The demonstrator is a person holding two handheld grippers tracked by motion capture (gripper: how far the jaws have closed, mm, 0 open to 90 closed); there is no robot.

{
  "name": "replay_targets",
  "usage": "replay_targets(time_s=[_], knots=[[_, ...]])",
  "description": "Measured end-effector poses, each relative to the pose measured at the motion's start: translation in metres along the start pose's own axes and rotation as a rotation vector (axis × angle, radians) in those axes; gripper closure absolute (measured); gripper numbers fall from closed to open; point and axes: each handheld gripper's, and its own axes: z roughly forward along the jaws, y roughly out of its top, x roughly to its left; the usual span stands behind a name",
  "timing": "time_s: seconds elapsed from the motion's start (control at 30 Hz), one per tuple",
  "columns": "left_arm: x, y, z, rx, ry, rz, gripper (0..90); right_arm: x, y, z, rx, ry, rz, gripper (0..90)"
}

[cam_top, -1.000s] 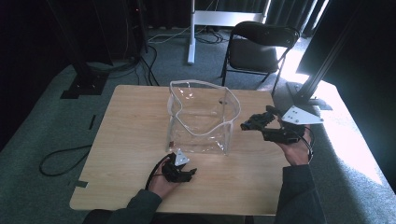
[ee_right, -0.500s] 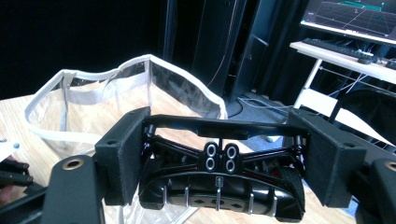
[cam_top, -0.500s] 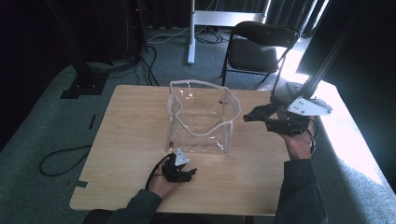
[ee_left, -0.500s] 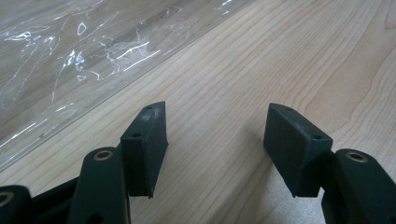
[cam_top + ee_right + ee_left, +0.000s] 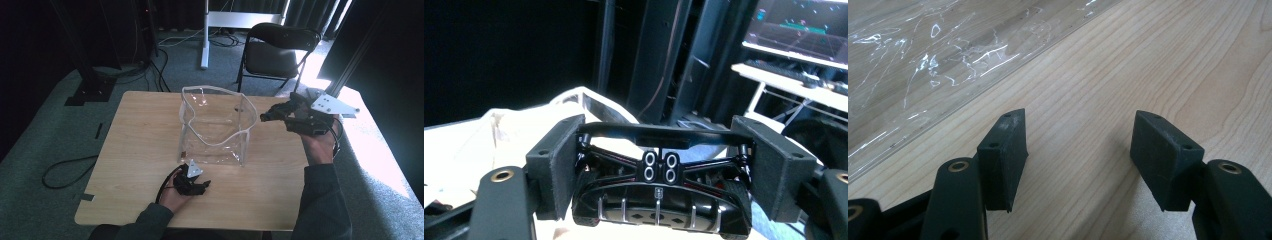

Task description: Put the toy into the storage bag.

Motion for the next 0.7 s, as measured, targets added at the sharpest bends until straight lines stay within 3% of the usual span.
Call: replay_targets(time_s=[0.33,0.7], knots=[[0.000,0.000,0.000,0.001,-0.001,0.000,40.0,0.012,0.016,0.020,-0.008,0.064,-0.032,24.7],[0.000,0.000,0.000,0.003,-0.001,0.001,40.0,0.017,0.007,0.045,0.035,0.115,-0.024,24.7]])
